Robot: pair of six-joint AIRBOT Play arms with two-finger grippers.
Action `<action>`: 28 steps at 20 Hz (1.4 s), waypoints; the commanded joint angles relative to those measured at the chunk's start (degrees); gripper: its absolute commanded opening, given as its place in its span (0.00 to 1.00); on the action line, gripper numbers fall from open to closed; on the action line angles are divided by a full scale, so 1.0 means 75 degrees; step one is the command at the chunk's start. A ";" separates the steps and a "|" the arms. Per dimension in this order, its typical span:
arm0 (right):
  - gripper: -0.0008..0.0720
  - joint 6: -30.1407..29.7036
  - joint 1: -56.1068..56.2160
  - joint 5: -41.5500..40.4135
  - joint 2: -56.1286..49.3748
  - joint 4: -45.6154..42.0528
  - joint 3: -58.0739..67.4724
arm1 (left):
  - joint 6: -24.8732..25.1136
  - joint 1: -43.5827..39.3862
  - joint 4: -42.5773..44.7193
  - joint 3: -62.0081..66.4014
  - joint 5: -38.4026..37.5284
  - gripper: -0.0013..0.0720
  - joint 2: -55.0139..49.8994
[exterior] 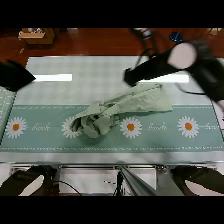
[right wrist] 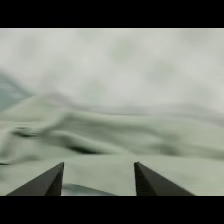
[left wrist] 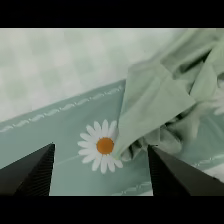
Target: Fold the shirts.
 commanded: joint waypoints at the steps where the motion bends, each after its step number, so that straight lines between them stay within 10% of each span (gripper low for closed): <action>1: 0.73 -0.0641 -0.2110 0.1052 0.0918 -0.1746 -0.0003 | 0.0323 0.0015 -0.0519 -0.2366 0.0790 0.98 0.0114; 9: 0.73 -0.1247 -0.6277 0.1072 0.0845 0.1661 -0.0455 | 0.1801 0.0012 -0.1550 -0.6202 0.3599 0.98 0.0128; 21: 0.72 -0.1440 -0.6376 0.1186 0.0673 0.1824 -0.0962 | 0.3654 0.0006 -0.2535 -0.6426 0.4383 0.96 -0.1454; 23: 0.72 -0.1518 -0.6376 0.1323 0.0673 0.1734 -0.0962 | 0.3649 0.0009 -0.2579 -0.6426 0.4278 0.15 -0.1990; 28: 0.78 -0.1673 -0.6563 0.1550 0.0347 0.1556 -0.1343 | 0.3649 0.0012 -0.2582 -0.6417 0.4086 0.06 -0.2008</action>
